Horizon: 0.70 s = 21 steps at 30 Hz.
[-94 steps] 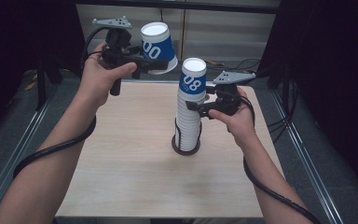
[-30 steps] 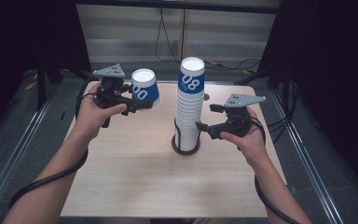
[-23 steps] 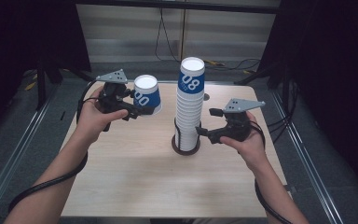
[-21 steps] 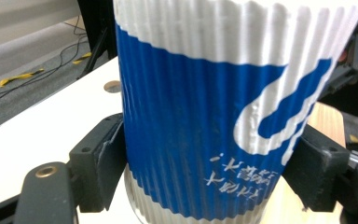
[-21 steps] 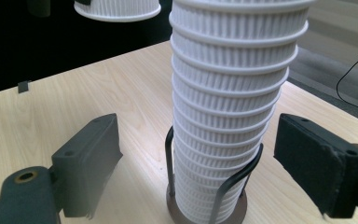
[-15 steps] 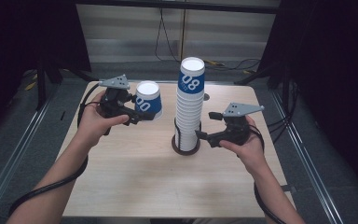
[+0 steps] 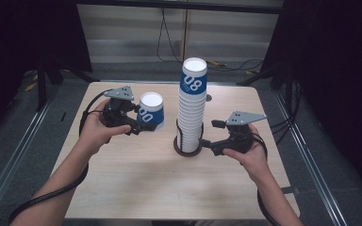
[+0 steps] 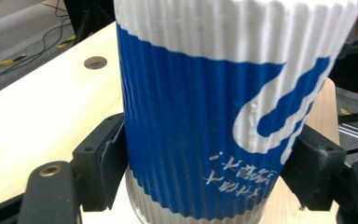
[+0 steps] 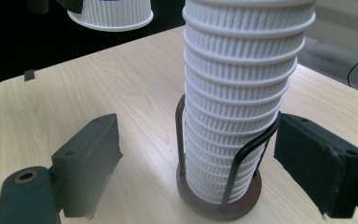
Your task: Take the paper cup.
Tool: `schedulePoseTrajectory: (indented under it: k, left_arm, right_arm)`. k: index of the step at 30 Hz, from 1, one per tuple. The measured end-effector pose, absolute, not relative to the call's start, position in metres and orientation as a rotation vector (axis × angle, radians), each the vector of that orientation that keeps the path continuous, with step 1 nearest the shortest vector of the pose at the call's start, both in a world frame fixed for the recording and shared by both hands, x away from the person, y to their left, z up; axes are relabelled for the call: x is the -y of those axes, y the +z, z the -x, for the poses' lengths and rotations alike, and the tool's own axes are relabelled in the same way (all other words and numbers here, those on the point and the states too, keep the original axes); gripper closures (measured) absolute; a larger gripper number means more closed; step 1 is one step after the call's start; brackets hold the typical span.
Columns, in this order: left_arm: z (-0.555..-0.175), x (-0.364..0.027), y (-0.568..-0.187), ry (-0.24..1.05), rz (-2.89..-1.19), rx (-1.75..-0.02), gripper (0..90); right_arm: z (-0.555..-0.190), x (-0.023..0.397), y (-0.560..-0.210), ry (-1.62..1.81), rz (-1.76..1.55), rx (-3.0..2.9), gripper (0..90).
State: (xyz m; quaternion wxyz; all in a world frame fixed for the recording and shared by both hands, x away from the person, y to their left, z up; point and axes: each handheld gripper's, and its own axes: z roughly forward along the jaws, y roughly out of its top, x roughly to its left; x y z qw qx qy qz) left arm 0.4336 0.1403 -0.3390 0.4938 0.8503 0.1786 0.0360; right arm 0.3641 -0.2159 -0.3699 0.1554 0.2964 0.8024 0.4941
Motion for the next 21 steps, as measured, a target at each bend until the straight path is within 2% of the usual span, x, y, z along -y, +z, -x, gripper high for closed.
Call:
schedulePoseTrajectory:
  k: [21]
  left_arm:
    - [-0.424,-0.13,-0.358,0.086,-2.183,-0.394,24.4]
  right_arm:
    - [-0.356,0.215,-0.391,1.416,-0.844,-2.333,13.7]
